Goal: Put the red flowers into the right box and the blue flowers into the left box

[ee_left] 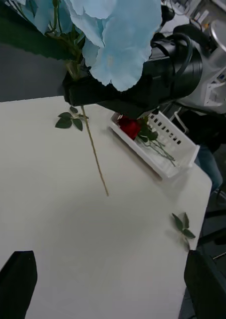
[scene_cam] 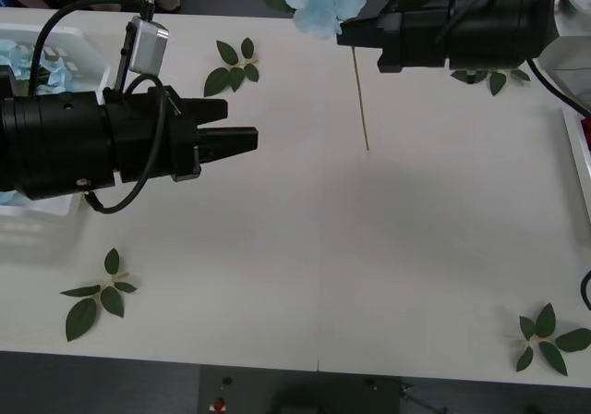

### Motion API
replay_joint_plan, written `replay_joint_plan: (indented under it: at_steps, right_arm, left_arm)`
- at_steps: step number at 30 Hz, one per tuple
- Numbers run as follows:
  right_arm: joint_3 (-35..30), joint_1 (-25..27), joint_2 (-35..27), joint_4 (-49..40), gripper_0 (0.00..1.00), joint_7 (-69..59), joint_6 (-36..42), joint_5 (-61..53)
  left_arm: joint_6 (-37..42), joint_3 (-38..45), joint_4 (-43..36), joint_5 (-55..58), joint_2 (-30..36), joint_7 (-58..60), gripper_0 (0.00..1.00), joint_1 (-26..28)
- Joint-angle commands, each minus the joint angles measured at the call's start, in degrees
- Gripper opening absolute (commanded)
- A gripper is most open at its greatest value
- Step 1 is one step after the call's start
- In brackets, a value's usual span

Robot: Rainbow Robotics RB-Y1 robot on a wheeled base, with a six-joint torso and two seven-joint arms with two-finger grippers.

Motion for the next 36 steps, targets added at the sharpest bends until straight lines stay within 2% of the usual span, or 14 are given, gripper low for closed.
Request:
replay_joint_plan:
  at_steps: [1, 6, 22, 23, 24, 25, 26, 36]
  right_arm:
    - [-7.89, 2.02, 4.94, -1.06, 0.00, 3.84, 4.81, 0.38]
    - [-15.28, 4.13, 9.51, -0.97, 0.00, 4.89, 11.93, 2.40]
    - [-18.88, 5.45, 18.21, -1.06, 0.00, 4.89, 13.25, 3.90]
    - [-18.97, 5.45, 18.47, -0.97, 0.00, 4.89, 13.25, 4.16]
    - [-18.97, 5.45, 18.65, -0.97, 0.00, 4.98, 12.99, 4.25]
    - [-18.88, 5.45, 19.00, -0.97, 0.00, 4.98, 12.90, 4.34]
    - [-18.88, 5.45, 19.26, -0.97, 0.00, 4.98, 12.81, 4.51]
    - [-18.88, 5.45, 20.23, -1.06, 0.00, 4.80, 11.67, 6.18]
  left_arm:
    - [-0.60, -1.39, 3.07, -0.18, -2.83, -2.66, 0.87, -1.77]
    - [-0.60, -3.06, 9.14, -3.35, -9.25, -3.63, 0.90, -4.85]
    - [-0.60, -6.22, 21.53, -7.83, -26.56, -4.42, 0.90, -13.02]
    - [-0.60, -6.22, 21.62, -8.18, -27.00, -4.51, 0.84, -13.29]
    - [-0.60, -6.22, 22.06, -8.89, -27.61, -4.51, 0.61, -13.38]
    - [-0.60, -6.22, 22.59, -9.50, -28.23, -4.42, 0.23, -13.46]
    - [-0.60, -6.22, 23.03, -9.41, -28.49, -4.42, 0.02, -13.55]
    - [-0.60, -6.40, 23.64, -8.89, -28.49, -4.59, 0.00, -13.64]
